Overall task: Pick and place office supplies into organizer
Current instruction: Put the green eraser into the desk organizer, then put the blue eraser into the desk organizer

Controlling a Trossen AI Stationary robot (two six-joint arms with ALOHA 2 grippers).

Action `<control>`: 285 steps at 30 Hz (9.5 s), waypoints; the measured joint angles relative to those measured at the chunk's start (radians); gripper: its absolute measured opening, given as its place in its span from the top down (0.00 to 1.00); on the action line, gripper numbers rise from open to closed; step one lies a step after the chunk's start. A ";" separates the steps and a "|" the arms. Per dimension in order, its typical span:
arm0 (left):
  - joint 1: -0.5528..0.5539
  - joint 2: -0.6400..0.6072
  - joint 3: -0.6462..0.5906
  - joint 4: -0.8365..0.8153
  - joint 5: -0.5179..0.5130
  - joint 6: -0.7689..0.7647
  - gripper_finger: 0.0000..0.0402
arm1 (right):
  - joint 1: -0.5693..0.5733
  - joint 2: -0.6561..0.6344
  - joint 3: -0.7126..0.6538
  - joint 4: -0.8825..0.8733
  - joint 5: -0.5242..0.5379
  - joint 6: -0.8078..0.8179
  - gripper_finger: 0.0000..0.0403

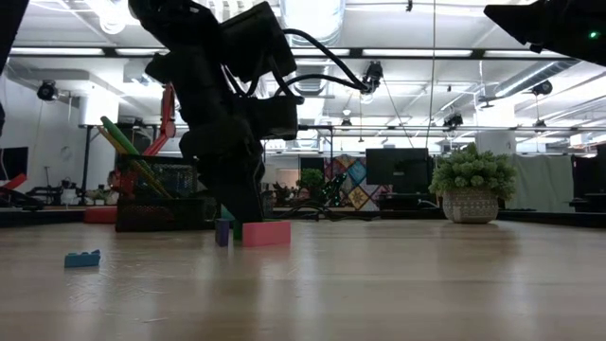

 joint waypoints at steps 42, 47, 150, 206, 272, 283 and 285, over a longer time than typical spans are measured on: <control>0.013 -0.018 0.088 -0.128 -0.011 0.044 0.97 | 0.000 0.000 0.000 0.002 -0.001 -0.015 0.87; 0.013 -0.018 0.120 -0.231 -0.056 0.036 0.97 | 0.000 0.000 0.000 0.002 -0.001 -0.015 0.87; 0.012 -0.195 -0.034 -0.679 -0.431 -0.532 0.97 | 0.000 0.000 0.000 0.000 0.015 -0.014 0.87; -0.007 -0.195 0.009 -0.323 -0.301 -0.016 0.63 | 0.000 0.000 0.000 0.002 0.015 -0.014 0.87; -0.137 -0.050 -0.024 -0.076 -0.075 0.647 0.63 | 0.000 0.000 0.000 0.002 0.015 -0.014 0.87; -0.137 -0.051 -0.025 -0.074 -0.075 0.646 0.63 | 0.000 0.000 0.000 0.002 0.015 -0.014 0.87; -0.137 -0.051 -0.026 -0.074 -0.075 0.646 0.64 | 0.000 0.000 0.000 0.002 0.015 -0.014 0.87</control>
